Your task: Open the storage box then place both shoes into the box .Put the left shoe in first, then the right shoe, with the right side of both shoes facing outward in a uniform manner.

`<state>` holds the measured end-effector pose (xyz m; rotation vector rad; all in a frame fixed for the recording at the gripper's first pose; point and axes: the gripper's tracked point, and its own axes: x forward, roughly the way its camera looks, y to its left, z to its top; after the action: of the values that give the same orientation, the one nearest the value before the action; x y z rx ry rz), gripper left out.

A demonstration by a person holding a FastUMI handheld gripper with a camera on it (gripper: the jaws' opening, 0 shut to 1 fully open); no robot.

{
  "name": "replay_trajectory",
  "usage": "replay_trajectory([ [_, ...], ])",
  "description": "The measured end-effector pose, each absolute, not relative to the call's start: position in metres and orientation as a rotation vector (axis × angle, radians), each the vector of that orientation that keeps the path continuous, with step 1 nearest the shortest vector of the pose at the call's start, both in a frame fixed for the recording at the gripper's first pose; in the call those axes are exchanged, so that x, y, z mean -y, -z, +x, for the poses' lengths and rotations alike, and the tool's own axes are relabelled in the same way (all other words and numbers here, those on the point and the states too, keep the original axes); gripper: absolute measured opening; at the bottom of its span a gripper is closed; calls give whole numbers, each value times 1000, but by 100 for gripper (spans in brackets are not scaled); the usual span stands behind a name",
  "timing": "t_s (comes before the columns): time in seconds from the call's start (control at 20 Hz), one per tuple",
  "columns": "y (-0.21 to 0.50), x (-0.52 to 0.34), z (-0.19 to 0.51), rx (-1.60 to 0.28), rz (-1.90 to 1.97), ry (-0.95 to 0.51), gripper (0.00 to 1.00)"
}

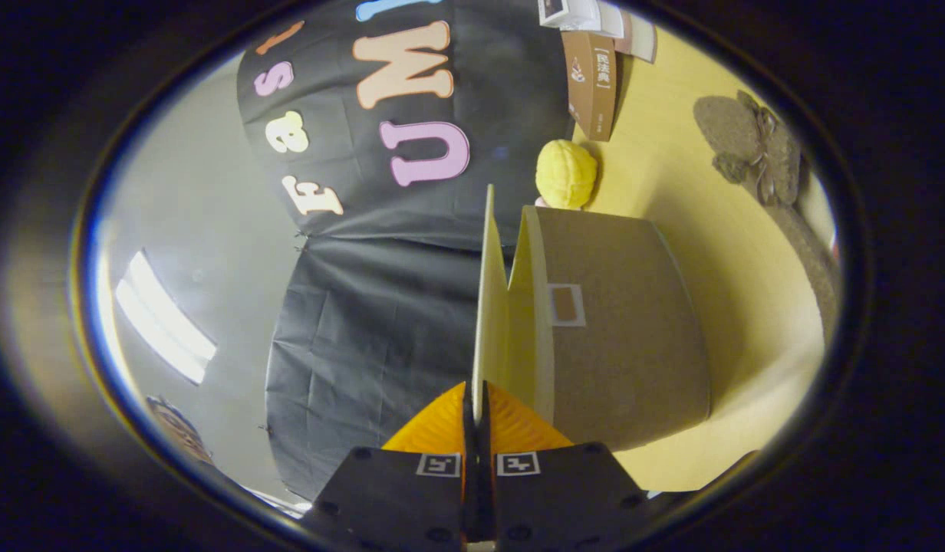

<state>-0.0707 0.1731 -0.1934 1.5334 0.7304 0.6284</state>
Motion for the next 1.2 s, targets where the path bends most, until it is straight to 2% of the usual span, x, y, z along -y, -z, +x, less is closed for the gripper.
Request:
replay_trajectory([
  [0.4,119,-194,-56,-734,1244,-602,3],
  [0.7,68,-246,-51,-723,1107,-621,3],
  [1.2,52,-379,-53,-759,931,-695,4],
])
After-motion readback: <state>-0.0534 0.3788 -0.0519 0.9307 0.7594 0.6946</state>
